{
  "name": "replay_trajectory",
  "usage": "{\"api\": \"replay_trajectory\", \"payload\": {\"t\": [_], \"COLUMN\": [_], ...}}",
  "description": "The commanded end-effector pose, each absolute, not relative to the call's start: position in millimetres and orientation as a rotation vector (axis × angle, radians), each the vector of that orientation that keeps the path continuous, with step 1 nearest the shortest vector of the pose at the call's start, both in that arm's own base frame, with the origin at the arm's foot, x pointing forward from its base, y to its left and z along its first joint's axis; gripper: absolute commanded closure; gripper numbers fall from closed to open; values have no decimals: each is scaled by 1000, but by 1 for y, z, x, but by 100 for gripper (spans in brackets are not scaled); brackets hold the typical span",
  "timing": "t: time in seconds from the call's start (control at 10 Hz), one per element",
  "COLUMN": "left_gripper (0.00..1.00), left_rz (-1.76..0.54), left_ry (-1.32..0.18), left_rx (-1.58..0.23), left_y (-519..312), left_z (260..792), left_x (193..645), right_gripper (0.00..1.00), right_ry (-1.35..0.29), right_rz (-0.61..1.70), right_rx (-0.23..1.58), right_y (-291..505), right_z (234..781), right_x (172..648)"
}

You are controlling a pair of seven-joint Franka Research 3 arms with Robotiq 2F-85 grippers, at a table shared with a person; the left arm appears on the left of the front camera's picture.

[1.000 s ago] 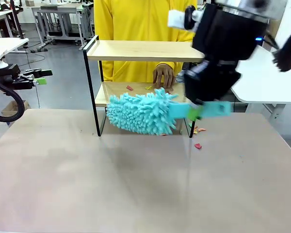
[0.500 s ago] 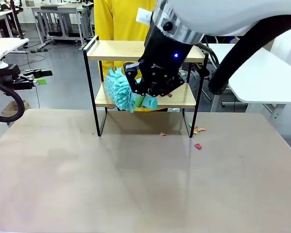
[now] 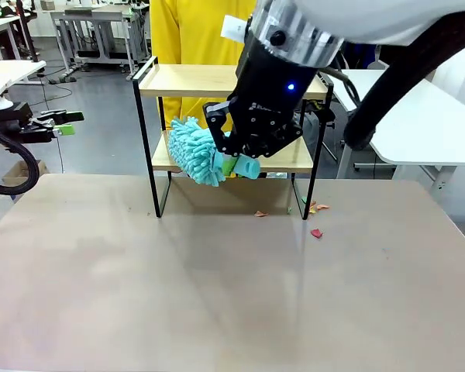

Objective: Clean the shelf.
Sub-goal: Clean the specific section of the Shelf indicated by the human with the Duster.

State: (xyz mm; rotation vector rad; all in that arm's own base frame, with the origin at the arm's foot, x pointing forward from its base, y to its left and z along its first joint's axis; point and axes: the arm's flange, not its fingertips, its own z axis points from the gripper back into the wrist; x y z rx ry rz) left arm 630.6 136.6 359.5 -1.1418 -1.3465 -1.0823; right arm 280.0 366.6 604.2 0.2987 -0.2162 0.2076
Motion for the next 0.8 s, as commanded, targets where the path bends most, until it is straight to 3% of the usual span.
{"api": "replay_trajectory", "payload": {"t": [0.0,0.7], "left_gripper": [0,0], "left_rz": [-1093,-1093], "left_ry": [-1357,-1357], "left_rx": [-1138,-1138], "left_y": [136,136], "left_z": [363,363], "left_x": [629,629], "right_gripper": [87,87], "right_ry": [-334,-501], "right_rz": [89,-56], "right_rx": [258,244], "right_y": [409,510], "right_z": [598,542], "right_x": [300,381]}}
